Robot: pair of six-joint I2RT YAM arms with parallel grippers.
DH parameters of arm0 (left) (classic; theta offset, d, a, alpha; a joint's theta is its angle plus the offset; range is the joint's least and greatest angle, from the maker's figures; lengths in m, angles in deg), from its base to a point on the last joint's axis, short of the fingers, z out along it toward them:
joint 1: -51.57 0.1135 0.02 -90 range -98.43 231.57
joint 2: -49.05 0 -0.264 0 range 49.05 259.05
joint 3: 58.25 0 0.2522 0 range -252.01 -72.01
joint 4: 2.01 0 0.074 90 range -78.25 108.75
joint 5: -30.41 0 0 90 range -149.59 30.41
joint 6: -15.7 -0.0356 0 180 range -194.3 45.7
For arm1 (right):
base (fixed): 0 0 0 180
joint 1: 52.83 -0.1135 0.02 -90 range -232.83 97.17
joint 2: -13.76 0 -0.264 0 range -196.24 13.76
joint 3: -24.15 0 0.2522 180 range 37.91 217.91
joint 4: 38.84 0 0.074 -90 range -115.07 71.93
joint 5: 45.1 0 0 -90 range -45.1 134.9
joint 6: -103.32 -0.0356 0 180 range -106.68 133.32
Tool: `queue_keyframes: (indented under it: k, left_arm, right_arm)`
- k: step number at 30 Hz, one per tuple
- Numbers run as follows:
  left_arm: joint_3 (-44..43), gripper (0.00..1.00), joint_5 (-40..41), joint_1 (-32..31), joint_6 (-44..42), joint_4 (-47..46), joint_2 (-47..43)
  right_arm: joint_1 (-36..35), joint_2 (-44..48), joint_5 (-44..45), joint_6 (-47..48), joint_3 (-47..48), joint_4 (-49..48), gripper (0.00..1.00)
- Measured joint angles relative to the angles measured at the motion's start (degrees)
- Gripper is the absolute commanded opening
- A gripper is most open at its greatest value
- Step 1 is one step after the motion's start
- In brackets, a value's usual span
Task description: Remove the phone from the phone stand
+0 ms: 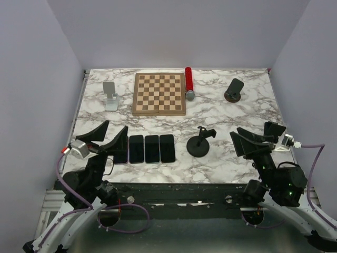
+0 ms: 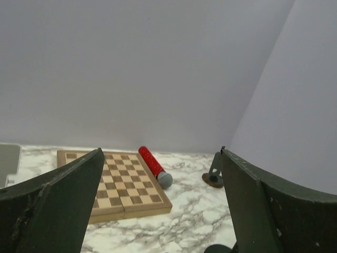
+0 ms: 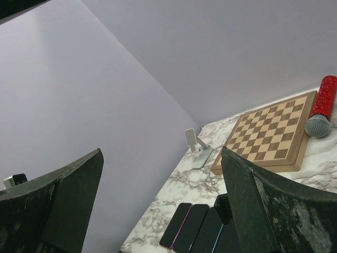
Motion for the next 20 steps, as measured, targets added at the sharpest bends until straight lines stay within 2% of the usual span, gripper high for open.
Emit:
queue_keyframes:
  k: [7, 20]
  left_arm:
    - [-1.44, 0.99, 0.57, -0.02, 1.92, 9.53, 0.09]
    - [-2.97, 0.99, 0.46, 0.00, 1.18, 10.10, 0.09]
  right_arm:
    - [0.00, 0.02, 0.00, 0.04, 0.63, 2.45, 1.00]
    - [0.00, 0.13, 0.76, -0.13, 2.49, 4.55, 1.00]
